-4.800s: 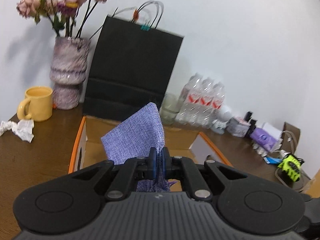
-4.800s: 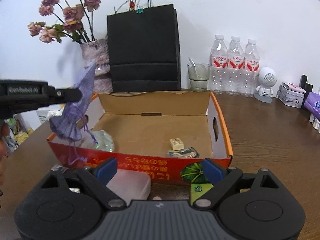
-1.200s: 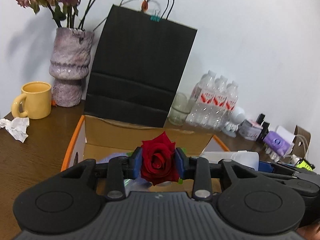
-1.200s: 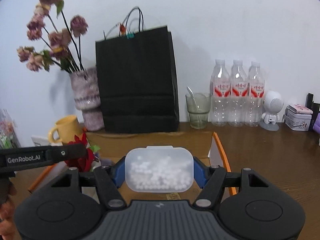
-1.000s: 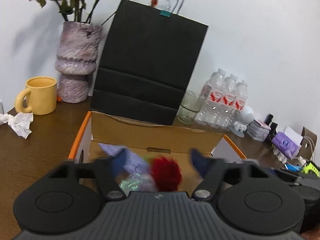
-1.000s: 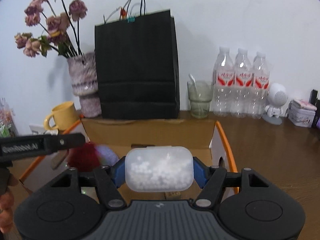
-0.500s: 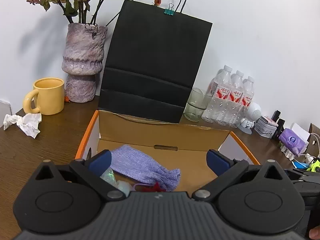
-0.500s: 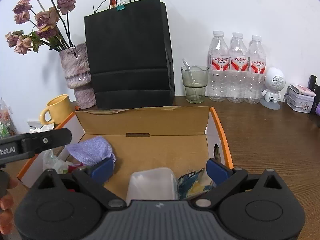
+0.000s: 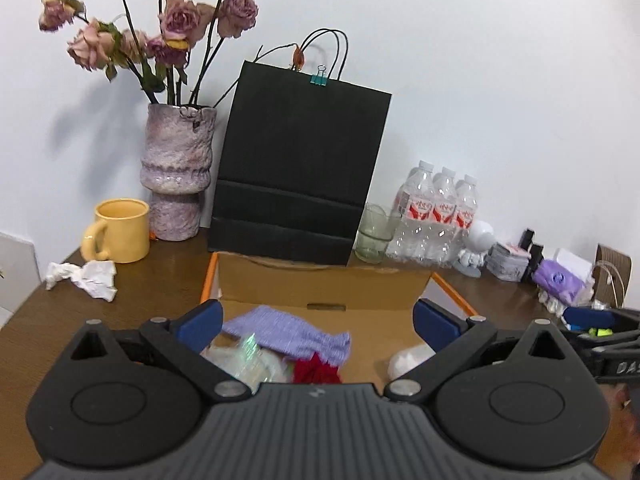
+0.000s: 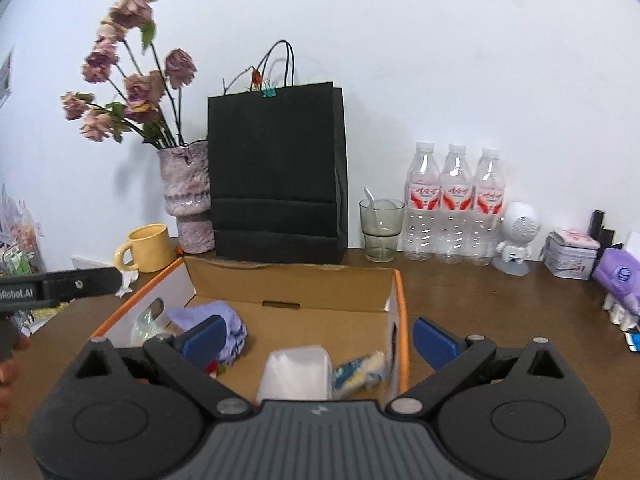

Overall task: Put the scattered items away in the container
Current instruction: 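Drop the rose and bead box into the box by opening both tools, then grasp the crumpled white tissue with the left tool while the right grasps the plush sheep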

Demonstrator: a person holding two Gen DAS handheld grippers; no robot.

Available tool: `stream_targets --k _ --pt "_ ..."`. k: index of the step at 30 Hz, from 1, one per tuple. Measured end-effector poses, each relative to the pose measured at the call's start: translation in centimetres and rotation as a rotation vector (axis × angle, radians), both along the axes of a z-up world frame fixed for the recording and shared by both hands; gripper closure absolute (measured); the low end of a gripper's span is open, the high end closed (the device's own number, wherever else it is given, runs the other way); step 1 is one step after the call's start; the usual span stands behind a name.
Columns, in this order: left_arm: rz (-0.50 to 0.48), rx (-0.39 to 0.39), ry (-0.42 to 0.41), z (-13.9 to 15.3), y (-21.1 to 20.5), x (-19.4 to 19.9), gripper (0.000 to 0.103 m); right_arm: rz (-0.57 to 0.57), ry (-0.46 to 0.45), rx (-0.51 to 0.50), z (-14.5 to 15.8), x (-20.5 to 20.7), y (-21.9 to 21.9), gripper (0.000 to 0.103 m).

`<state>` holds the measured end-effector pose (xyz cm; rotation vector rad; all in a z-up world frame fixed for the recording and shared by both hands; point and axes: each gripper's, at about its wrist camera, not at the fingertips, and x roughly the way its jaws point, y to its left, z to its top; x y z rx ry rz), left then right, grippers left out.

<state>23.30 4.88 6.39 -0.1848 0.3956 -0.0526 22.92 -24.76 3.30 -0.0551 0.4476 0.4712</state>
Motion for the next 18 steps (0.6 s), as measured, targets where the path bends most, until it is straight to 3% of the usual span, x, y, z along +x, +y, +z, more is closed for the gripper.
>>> stream_targets --k 10,18 --pt "-0.026 0.046 0.096 -3.3 0.2 -5.9 0.0 -0.016 0.077 -0.027 -4.5 -5.8 -2.9 0.003" --pt "-0.036 0.078 0.183 -6.7 0.1 -7.9 0.0 0.008 0.161 0.047 -7.3 -8.6 -2.5 0.003"
